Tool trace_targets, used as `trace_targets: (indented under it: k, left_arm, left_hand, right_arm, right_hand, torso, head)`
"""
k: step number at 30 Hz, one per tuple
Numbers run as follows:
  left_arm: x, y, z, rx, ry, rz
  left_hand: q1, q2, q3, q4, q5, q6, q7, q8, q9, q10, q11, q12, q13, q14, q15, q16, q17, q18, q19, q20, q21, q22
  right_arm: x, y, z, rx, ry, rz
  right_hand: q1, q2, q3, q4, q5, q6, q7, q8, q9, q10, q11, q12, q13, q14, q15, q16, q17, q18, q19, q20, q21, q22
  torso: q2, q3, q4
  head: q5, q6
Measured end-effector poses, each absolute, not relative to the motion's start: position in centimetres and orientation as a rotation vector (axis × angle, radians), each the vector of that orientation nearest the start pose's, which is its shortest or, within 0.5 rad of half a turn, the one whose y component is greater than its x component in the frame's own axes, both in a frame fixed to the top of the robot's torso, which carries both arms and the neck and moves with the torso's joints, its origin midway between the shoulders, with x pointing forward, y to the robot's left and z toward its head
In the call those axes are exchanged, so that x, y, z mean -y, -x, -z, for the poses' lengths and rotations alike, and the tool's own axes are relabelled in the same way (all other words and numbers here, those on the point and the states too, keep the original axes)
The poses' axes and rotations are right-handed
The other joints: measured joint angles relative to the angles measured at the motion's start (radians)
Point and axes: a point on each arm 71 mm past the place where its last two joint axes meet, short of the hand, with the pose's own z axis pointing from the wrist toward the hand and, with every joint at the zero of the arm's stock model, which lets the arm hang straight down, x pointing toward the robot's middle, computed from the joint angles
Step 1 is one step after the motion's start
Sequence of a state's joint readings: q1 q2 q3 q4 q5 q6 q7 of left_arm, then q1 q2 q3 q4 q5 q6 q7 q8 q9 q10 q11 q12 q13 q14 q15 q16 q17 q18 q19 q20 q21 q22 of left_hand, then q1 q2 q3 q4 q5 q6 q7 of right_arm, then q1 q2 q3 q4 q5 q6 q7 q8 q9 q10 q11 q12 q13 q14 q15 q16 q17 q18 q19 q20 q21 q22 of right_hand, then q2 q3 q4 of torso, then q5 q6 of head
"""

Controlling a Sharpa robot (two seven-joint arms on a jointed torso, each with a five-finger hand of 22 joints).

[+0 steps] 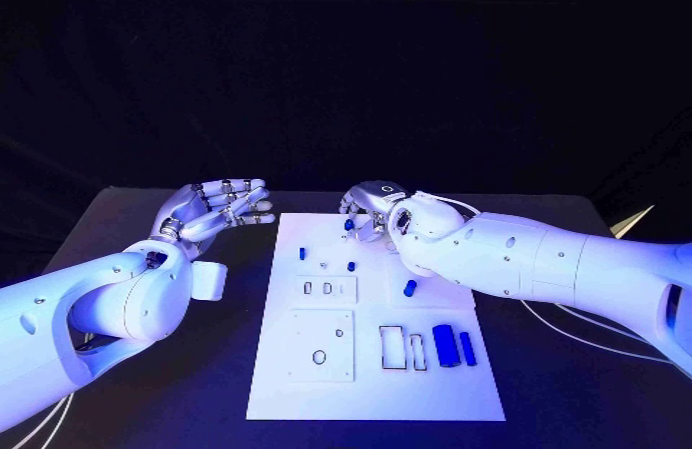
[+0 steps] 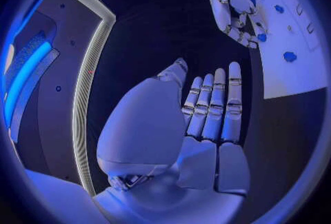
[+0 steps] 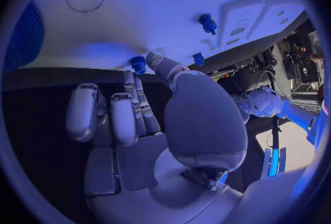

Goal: Assemble the parts on the task board

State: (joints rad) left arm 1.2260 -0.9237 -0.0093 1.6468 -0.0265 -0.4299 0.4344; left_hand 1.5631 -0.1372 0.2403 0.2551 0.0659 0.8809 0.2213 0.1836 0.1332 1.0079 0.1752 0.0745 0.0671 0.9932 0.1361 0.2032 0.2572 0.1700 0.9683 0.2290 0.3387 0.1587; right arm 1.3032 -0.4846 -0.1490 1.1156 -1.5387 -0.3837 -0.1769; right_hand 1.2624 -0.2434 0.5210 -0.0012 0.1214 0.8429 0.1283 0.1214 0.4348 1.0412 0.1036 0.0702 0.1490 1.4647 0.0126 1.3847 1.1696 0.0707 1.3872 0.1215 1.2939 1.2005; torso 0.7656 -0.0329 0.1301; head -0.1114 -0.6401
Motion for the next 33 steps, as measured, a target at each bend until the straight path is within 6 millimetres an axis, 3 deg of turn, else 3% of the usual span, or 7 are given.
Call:
trace_targets:
  k: [6, 12, 16, 19, 23, 25, 33]
  left_arm:
    - [-22.1, -47.7, 14.3, -1.296, 1.056, 1.519]
    - [-22.2, -47.7, 14.3, -1.295, 1.057, 1.516]
    - [-22.2, -47.8, 14.3, -1.295, 1.057, 1.515]
    - [-22.3, -47.8, 14.3, -1.295, 1.058, 1.515]
    - [-22.2, -47.9, 14.3, -1.296, 1.057, 1.517]
    - [-22.2, -47.9, 14.4, -1.297, 1.057, 1.518]
    - [-22.1, -47.9, 14.4, -1.3, 1.056, 1.522]
  left_hand:
    - [0.0, 0.0, 0.0, 0.0, 0.0, 0.0, 0.0, 0.0, 0.0, 0.0, 0.0, 0.0, 0.0, 0.0, 0.0, 0.0, 0.0, 0.0, 0.0, 0.0, 0.0, 0.001]
    - [0.0, 0.0, 0.0, 0.0, 0.0, 0.0, 0.0, 0.0, 0.0, 0.0, 0.0, 0.0, 0.0, 0.0, 0.0, 0.0, 0.001, 0.0, 0.0, 0.0, 0.002, 0.001]
    - [0.0, 0.0, 0.0, 0.0, 0.0, 0.0, 0.0, 0.0, 0.0, 0.0, 0.0, 0.0, 0.0, 0.0, 0.0, 0.0, 0.001, 0.0, 0.0, 0.0, 0.005, 0.002]
    - [0.0, 0.0, 0.0, 0.0, 0.0, 0.0, 0.0, 0.0, 0.0, 0.0, 0.0, 0.0, 0.0, 0.0, 0.0, 0.0, 0.001, 0.0, 0.0, 0.0, 0.005, 0.002]
    - [0.0, 0.0, 0.0, 0.0, 0.0, 0.0, 0.0, 0.0, 0.0, 0.0, 0.0, 0.0, 0.0, 0.0, 0.0, 0.0, 0.002, 0.0, 0.0, 0.0, 0.005, 0.002]
    - [0.0, 0.0, 0.0, 0.0, 0.0, 0.0, 0.0, 0.0, 0.0, 0.0, 0.0, 0.0, 0.0, 0.0, 0.0, 0.0, 0.002, 0.0, 0.0, 0.0, 0.005, 0.002]
    - [0.0, 0.0, 0.0, 0.0, 0.0, 0.0, 0.0, 0.0, 0.0, 0.0, 0.0, 0.0, 0.0, 0.0, 0.0, 0.0, 0.002, 0.0, 0.0, 0.0, 0.005, 0.002]
  right_arm:
    - [14.5, -55.2, 17.9, -1.561, 0.242, -0.454]
    - [17.3, -54.2, 16.6, -1.536, 0.208, -0.461]
    - [19.5, -53.6, 15.3, -1.524, 0.158, -0.468]
    - [21.1, -53.2, 14.5, -1.534, 0.101, -0.476]
    - [22.8, -52.8, 14.2, -1.568, 0.022, -0.48]
    - [23.4, -52.8, 14.3, -1.584, -0.005, -0.481]
    - [25.0, -52.8, 14.7, -1.648, -0.094, -0.468]
  right_hand:
    - [0.011, 0.01, -0.03, 0.003, 0.016, 0.016, 0.004, 0.0, 0.004, 0.011, -0.005, 0.025, 0.001, 0.0, 0.0, 0.0, 0.009, 0.0, 0.004, -0.004, 0.002, 0.015]
    - [0.01, 0.01, -0.044, 0.017, 0.012, 0.049, 0.026, 0.013, 0.008, 0.076, -0.017, 0.064, 0.013, 0.0, 0.0, 0.031, 0.057, 0.0, 0.041, -0.015, 0.049, 0.076]
    - [0.01, -0.006, -0.051, 0.024, 0.044, 0.061, 0.018, 0.014, 0.008, 0.168, -0.029, 0.116, 0.039, 0.001, -0.015, 0.056, 0.1, 0.0, 0.064, -0.024, 0.09, 0.107]
    - [0.032, -0.027, -0.084, 0.014, 0.096, 0.059, 0.002, 0.015, 0.012, 0.293, -0.059, 0.225, 0.116, 0.001, -0.042, 0.072, 0.127, -0.012, 0.078, -0.039, 0.117, 0.108]
    - [0.068, 0.001, -0.232, 0.042, 0.113, 0.021, 0.001, 0.075, 0.046, 0.31, -0.063, 0.924, 0.912, 0.002, -0.038, 0.111, 0.139, -0.018, 0.08, -0.051, 0.167, 0.108]
    - [0.063, 0.007, -0.26, 0.066, 0.113, 0.01, 0.012, 0.093, 0.053, 0.356, -0.052, 1.183, 1.097, 0.002, -0.036, 0.127, 0.139, -0.033, 0.078, -0.04, 0.184, 0.108]
    - [0.077, 0.022, -0.327, 0.129, 0.113, -0.017, 0.031, 0.135, 0.06, 0.424, -0.034, 1.462, 1.159, 0.002, -0.016, 0.167, 0.139, -0.049, 0.079, -0.025, 0.245, 0.107]
  torso:
    - [0.0, 0.0005, -0.0025]
    - [-0.003, 0.0022, -0.0094]
    - [-0.006, 0.0031, -0.0161]
    - [-0.009, 0.0043, -0.0211]
    - [-0.012, 0.0062, -0.0256]
    - [-0.013, 0.0069, -0.0268]
    - [-0.015, 0.0105, -0.0288]
  head:
    - [0.0, 0.002]
    - [-0.004, 0.021]
    - [-0.009, 0.037]
    - [-0.009, 0.045]
    - [-0.008, 0.049]
    - [-0.007, 0.049]
    - [-0.009, 0.044]
